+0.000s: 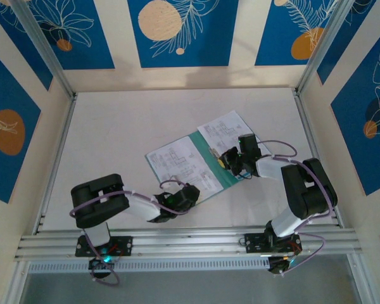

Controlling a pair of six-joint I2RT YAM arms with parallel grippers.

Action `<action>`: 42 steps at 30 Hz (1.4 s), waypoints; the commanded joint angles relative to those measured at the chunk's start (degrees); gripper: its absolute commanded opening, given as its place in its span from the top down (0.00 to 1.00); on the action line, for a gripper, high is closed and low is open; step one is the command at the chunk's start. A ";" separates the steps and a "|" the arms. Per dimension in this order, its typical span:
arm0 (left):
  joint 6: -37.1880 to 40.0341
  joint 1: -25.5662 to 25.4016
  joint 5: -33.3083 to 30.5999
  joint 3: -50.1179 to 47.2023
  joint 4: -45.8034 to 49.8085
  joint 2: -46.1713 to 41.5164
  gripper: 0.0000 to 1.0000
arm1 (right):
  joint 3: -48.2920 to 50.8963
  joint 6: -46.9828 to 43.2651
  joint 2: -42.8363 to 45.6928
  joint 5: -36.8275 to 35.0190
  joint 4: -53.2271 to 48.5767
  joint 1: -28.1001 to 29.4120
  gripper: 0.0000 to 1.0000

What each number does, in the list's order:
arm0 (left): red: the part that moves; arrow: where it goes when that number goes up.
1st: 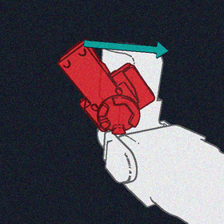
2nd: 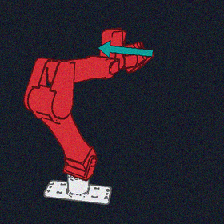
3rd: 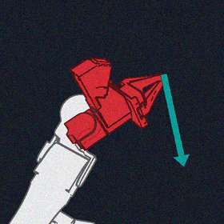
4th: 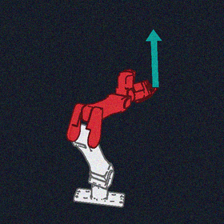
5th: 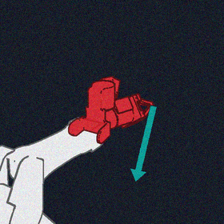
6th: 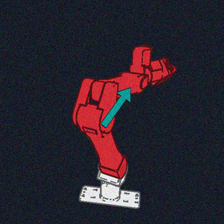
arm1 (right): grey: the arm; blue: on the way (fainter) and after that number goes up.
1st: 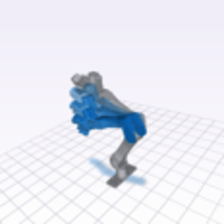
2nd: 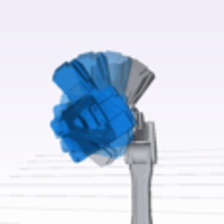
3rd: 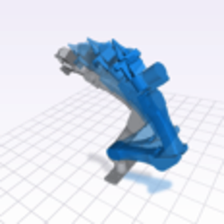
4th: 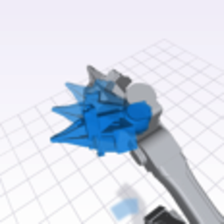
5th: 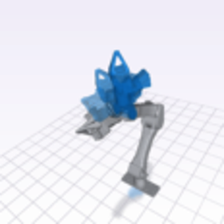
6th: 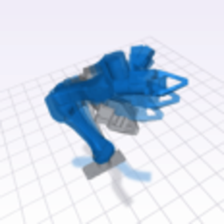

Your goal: Put the files into the folder

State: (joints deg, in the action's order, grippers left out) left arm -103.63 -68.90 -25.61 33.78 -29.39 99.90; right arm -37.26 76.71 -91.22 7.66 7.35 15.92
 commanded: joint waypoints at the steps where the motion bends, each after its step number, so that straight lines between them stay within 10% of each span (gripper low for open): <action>1: -0.33 -0.44 0.82 -3.01 9.78 0.83 0.96 | 2.68 -0.66 -3.64 -7.72 -5.15 -0.68 1.00; 42: 1.59 1.05 3.28 -5.26 10.80 -0.63 0.96 | -2.07 5.54 -8.35 -21.01 -12.97 5.40 1.00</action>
State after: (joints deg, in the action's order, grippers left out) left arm -103.37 -67.99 -24.91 31.86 -29.39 98.30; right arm -41.15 80.79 -94.80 -4.38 5.15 21.80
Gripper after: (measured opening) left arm 0.042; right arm 0.064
